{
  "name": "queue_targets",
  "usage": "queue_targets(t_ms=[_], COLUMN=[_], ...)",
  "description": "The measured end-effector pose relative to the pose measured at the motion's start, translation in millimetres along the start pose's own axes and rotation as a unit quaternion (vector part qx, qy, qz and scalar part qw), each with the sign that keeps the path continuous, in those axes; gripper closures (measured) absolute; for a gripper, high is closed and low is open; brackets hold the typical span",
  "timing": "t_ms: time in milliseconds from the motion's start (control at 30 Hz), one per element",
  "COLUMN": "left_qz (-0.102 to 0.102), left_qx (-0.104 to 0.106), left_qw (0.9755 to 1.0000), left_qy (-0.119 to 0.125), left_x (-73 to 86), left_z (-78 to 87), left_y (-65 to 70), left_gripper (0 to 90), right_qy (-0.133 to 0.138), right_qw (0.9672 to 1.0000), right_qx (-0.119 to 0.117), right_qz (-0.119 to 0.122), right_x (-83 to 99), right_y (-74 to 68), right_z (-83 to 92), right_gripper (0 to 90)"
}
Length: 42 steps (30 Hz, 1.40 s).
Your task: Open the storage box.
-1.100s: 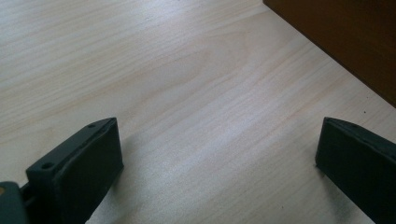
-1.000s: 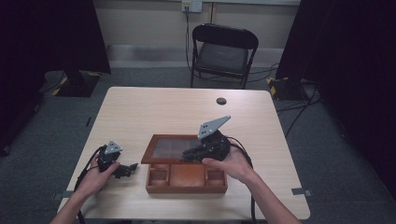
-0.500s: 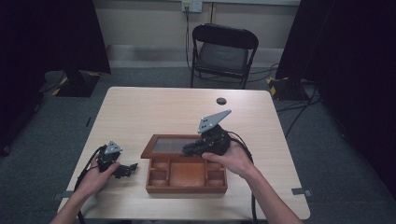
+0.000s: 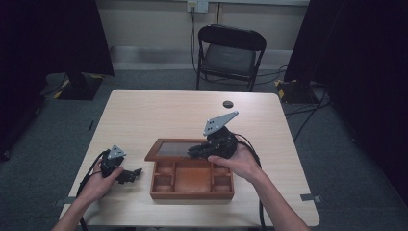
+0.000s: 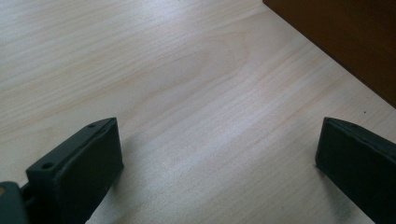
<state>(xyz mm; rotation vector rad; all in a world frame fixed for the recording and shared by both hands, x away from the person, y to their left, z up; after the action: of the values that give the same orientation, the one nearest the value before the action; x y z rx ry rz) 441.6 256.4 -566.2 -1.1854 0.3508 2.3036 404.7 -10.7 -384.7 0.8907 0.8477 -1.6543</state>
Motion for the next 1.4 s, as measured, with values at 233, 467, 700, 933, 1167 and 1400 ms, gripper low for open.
queue_targets(t_ms=[233,467,700,933,1167,1400], left_qz=[0.001,0.002,0.002,0.002,0.002,0.002], left_qx=[0.0,0.001,0.002,0.002,0.002,0.002], left_qw=[1.0,1.0,1.0,1.0,1.0,1.0], left_qy=[0.0,0.0,0.0,0.0,0.0,0.0], left_x=[0.1,0.1,0.2,0.1,0.2,0.2], left_z=[0.0,0.0,0.0,0.0,0.0,0.0], left_y=[0.2,0.4,0.5,0.5,0.5,0.5], left_gripper=[0.0,0.0,0.0,0.0,0.0,0.0], right_qy=[0.002,0.001,0.003,0.003,0.003,0.003], right_qw=[1.0,0.9999,0.9999,0.9997,0.9997,0.9996], right_qx=[0.004,0.009,0.013,0.022,0.023,0.027], right_qz=[0.004,0.007,0.009,0.011,0.012,0.013], right_x=[-2.9,-6.1,-8.8,-12.0,-13.6,-16.1], right_y=[1.7,3.5,5.1,7.1,7.8,9.9], right_z=[0.9,1.9,2.7,3.6,4.1,4.6], right_gripper=[83.1,83.2,83.2,83.4,83.5,83.6])
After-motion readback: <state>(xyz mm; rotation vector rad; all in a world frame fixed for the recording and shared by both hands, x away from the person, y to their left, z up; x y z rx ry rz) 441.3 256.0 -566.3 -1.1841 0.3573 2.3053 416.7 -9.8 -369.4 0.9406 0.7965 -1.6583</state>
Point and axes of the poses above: each handheld gripper's, and its own axes: z roughly backward along the jaws, x roughly out of its underside, y roughly to its right, the point moved 9 cm from there along -z, roughly forward along the jaws, and after that the axes turned 9 degrees about y, right-handed, at the moved point
